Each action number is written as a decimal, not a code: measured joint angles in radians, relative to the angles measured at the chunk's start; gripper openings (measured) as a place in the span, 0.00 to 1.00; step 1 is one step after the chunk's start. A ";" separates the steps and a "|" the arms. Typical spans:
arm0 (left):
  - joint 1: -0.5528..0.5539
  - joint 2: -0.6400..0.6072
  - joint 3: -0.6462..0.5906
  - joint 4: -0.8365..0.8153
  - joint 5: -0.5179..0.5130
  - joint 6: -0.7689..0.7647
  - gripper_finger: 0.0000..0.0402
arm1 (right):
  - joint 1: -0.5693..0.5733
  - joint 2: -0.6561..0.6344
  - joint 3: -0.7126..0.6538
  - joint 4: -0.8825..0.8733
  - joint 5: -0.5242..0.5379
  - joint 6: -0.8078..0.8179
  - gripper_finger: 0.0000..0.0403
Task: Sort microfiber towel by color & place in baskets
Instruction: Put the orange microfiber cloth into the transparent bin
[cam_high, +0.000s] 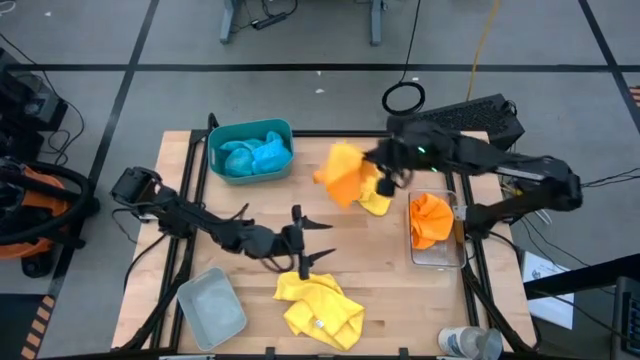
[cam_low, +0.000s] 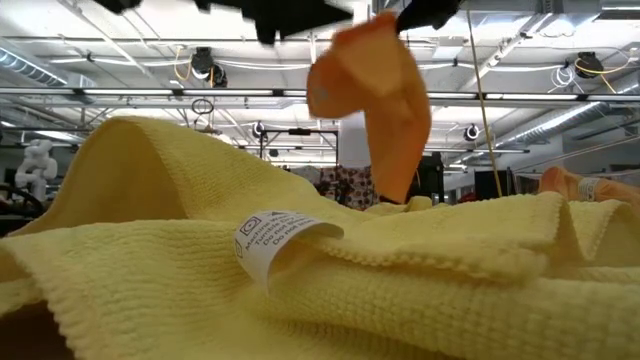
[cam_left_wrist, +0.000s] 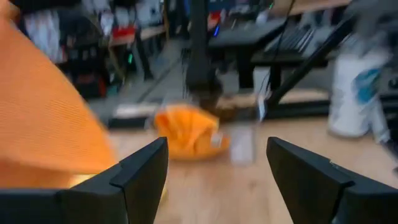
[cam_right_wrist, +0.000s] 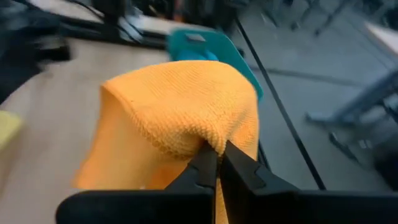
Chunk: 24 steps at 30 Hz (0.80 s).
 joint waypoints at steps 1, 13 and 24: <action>-0.012 -0.021 0.003 -0.001 -0.009 0.025 0.69 | 0.037 -0.029 -0.017 0.001 0.019 -0.001 0.00; -0.035 -0.143 0.019 0.109 -0.100 0.101 0.69 | 0.395 -0.217 -0.457 0.541 0.249 -0.120 0.00; 0.060 -0.060 0.019 0.039 0.023 -0.085 0.84 | 0.482 -0.175 -0.573 0.946 0.245 -0.394 0.00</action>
